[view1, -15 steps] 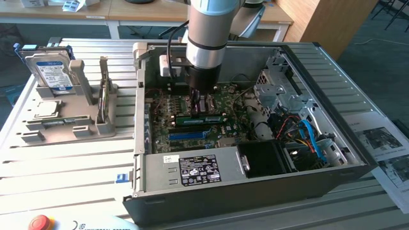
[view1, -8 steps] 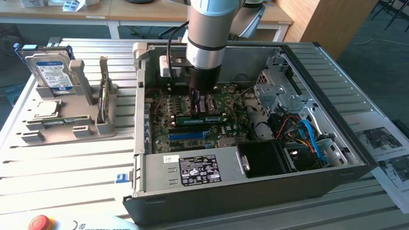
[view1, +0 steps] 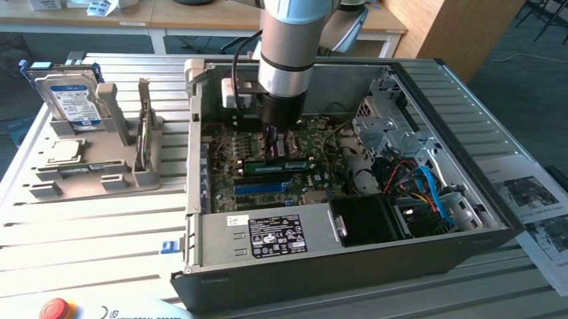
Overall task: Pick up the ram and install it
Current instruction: 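Press down the ram until it locks into place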
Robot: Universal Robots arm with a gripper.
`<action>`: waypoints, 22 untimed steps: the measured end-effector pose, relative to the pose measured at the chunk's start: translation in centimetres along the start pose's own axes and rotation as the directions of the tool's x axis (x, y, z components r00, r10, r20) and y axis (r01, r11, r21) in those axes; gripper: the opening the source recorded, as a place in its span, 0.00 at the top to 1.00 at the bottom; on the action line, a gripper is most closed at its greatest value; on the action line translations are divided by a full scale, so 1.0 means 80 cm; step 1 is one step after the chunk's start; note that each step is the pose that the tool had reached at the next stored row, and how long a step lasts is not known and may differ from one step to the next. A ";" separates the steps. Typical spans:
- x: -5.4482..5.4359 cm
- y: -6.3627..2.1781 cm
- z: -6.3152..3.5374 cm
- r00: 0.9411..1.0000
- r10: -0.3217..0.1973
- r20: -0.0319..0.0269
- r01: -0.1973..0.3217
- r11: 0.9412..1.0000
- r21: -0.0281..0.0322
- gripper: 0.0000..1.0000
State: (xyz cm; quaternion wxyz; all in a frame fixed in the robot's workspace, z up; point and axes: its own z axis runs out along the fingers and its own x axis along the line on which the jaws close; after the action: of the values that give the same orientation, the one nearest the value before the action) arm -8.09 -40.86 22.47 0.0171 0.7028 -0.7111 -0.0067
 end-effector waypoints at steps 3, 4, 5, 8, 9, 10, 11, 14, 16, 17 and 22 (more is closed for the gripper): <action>0.000 0.000 0.001 1.000 0.000 0.000 0.000 1.000 0.000 0.90; 0.000 0.000 0.002 1.000 0.000 0.000 0.000 1.000 0.000 0.90; 0.000 0.000 0.002 1.000 0.000 0.000 0.000 1.000 0.000 0.90; 0.000 0.000 0.003 1.000 0.000 0.000 0.000 1.000 0.000 0.90; 0.000 0.000 0.003 1.000 0.000 0.000 0.000 1.000 0.000 0.90; 0.000 0.000 0.003 1.000 0.000 0.000 0.000 1.000 0.000 0.90; 0.000 0.000 0.004 1.000 0.000 0.000 0.000 1.000 0.000 0.90; 0.000 0.000 0.004 1.000 0.000 0.000 0.000 1.000 0.000 0.90; 0.000 0.000 0.004 1.000 0.000 0.000 0.000 1.000 0.000 0.90; 0.000 0.000 0.004 1.000 0.000 0.000 0.000 1.000 0.000 0.90; 0.000 0.000 0.001 1.000 0.000 0.001 0.000 1.000 0.001 0.90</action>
State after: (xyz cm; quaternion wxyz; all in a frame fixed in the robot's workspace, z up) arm -8.06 -40.84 22.37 0.0161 0.7029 -0.7110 -0.0068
